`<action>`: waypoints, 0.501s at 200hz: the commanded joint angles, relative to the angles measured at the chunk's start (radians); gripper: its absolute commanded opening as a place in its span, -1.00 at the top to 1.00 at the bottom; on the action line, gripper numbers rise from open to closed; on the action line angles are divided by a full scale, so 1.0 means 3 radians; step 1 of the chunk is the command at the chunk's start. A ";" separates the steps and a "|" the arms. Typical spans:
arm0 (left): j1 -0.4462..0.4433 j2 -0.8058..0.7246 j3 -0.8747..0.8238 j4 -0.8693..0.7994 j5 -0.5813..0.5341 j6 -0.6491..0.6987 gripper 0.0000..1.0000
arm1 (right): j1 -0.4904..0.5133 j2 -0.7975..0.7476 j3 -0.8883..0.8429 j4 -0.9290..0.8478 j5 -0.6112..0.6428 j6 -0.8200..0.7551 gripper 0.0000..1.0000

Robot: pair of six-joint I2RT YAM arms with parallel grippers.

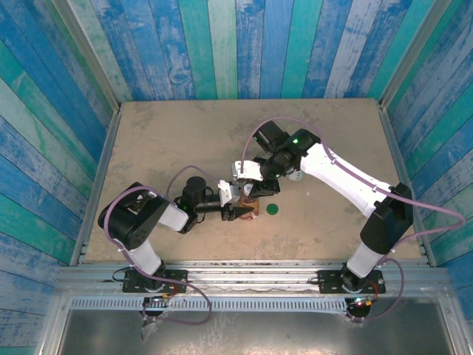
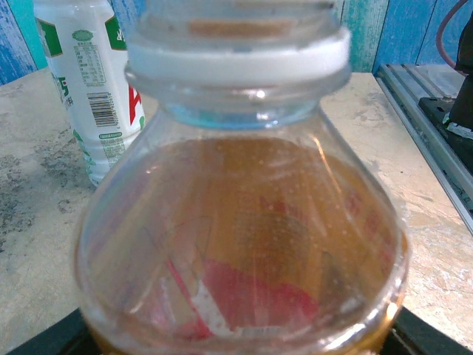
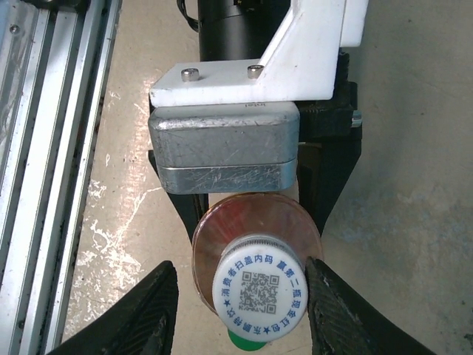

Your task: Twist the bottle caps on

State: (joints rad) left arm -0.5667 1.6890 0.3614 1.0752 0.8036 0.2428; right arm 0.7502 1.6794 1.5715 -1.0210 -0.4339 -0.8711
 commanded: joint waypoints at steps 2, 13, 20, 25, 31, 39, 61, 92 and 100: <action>-0.0003 -0.0015 -0.0090 -0.0404 -0.0052 0.0021 -0.26 | -0.0022 0.0028 0.0061 -0.0028 -0.0050 0.0070 0.08; -0.0003 -0.0013 -0.0086 -0.0407 -0.0053 0.0022 -0.26 | -0.0021 0.0043 0.0057 -0.0027 -0.0052 0.0076 0.12; -0.0002 -0.0011 -0.0089 -0.0410 -0.0051 0.0024 -0.26 | -0.0021 0.0048 0.0062 -0.0028 -0.0052 0.0091 0.16; -0.0003 -0.0015 -0.0089 -0.0412 -0.0054 0.0022 -0.26 | -0.0021 0.0055 0.0060 -0.0030 -0.0047 0.0102 0.18; -0.0003 -0.0011 -0.0086 -0.0414 -0.0055 0.0024 -0.26 | -0.0022 0.0063 0.0062 -0.0028 -0.0046 0.0106 0.21; -0.0003 -0.0011 -0.0087 -0.0411 -0.0055 0.0024 -0.26 | -0.0021 0.0070 0.0060 -0.0025 -0.0047 0.0117 0.23; -0.0003 -0.0008 -0.0085 -0.0414 -0.0051 0.0021 -0.26 | -0.0021 0.0068 0.0062 -0.0028 -0.0043 0.0131 0.28; -0.0003 -0.0010 -0.0083 -0.0424 -0.0066 0.0019 -0.26 | -0.0021 0.0064 0.0042 -0.0017 -0.0004 0.0176 0.30; -0.0003 -0.0012 -0.0084 -0.0424 -0.0076 0.0019 -0.26 | -0.0021 0.0056 0.0026 -0.0014 0.0004 0.0193 0.30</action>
State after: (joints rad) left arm -0.5667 1.6890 0.3614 1.0752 0.8032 0.2428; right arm 0.7448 1.6848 1.5715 -1.0050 -0.4309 -0.8349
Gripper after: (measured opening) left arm 0.634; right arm 0.353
